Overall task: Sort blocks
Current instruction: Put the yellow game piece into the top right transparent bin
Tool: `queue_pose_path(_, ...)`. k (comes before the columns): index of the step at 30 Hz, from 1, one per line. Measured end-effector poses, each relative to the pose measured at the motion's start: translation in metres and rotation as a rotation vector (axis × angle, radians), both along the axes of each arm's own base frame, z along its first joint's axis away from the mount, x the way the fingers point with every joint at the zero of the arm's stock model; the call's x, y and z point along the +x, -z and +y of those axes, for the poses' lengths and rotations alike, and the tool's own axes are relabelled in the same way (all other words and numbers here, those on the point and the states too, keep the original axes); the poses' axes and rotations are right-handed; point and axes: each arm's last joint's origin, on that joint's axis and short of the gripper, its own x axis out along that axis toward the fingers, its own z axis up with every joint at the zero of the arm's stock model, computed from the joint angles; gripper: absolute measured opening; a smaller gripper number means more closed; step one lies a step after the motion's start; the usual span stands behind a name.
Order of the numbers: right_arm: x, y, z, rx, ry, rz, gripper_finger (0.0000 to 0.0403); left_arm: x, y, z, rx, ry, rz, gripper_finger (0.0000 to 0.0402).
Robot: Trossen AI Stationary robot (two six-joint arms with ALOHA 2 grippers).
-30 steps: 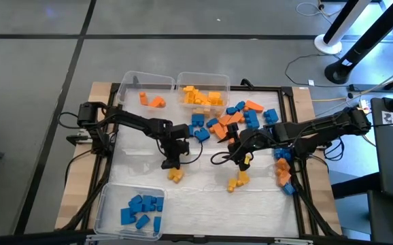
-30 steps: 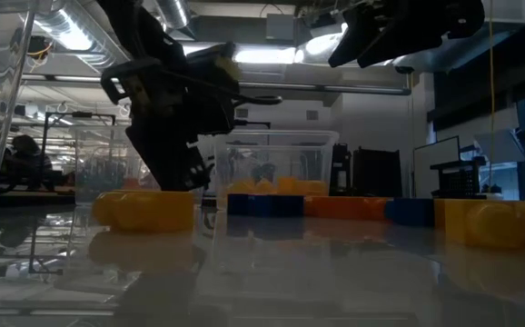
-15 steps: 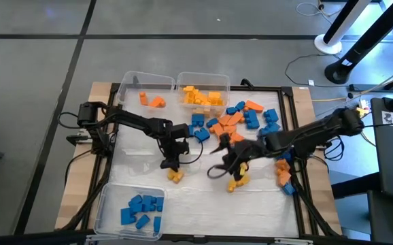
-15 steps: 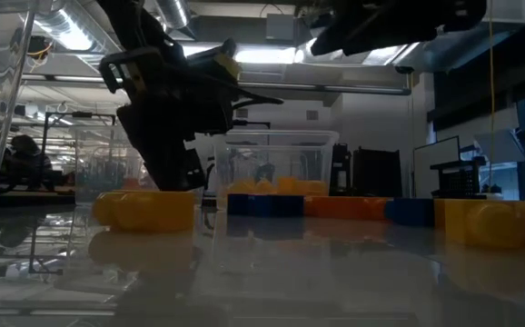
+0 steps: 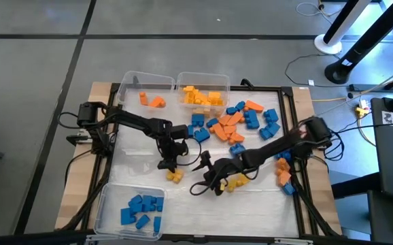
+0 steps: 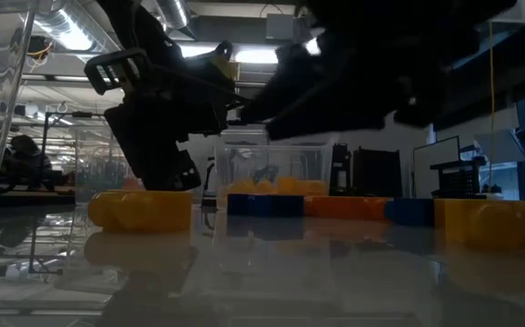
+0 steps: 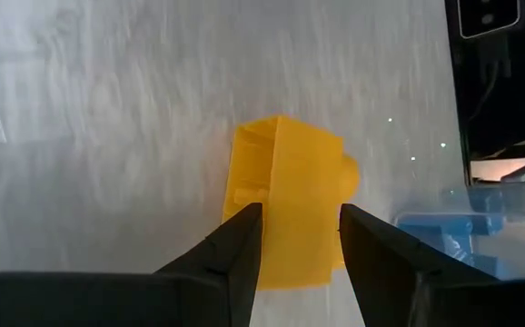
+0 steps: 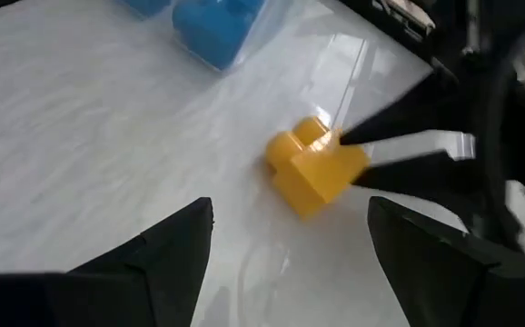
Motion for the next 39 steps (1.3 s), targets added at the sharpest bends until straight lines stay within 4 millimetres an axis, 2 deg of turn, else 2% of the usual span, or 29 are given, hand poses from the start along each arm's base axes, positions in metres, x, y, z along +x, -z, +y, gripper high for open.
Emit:
queue_pose_path(13,0.027,0.038,0.005,0.038,0.12,-0.243,0.0292,-0.002,0.002,0.0,-0.013,-0.056,0.06,0.0139)
queue_pose_path(19,0.045,0.053,0.011,0.069,0.142,-0.223,0.0292,-0.002,0.002,-0.002,-0.014,-0.056,0.06,0.0139)
queue_pose_path(24,0.059,0.062,0.013,0.027,0.216,-0.211,0.0292,-0.002,0.002,-0.008,-0.013,-0.037,0.058,0.0139)
queue_pose_path(30,0.064,0.065,0.01,-0.108,0.367,-0.116,0.0292,-0.003,0.003,-0.017,-0.007,-0.008,0.066,0.0139)
queue_pose_path(33,0.064,0.064,0.011,-0.119,0.381,-0.114,0.0292,-0.003,0.003,-0.021,0.0,0.021,0.057,0.0137)
queue_pose_path(39,0.065,0.064,0.011,-0.118,0.382,-0.12,0.0292,-0.003,0.003,-0.024,0.008,0.065,0.026,0.0089)
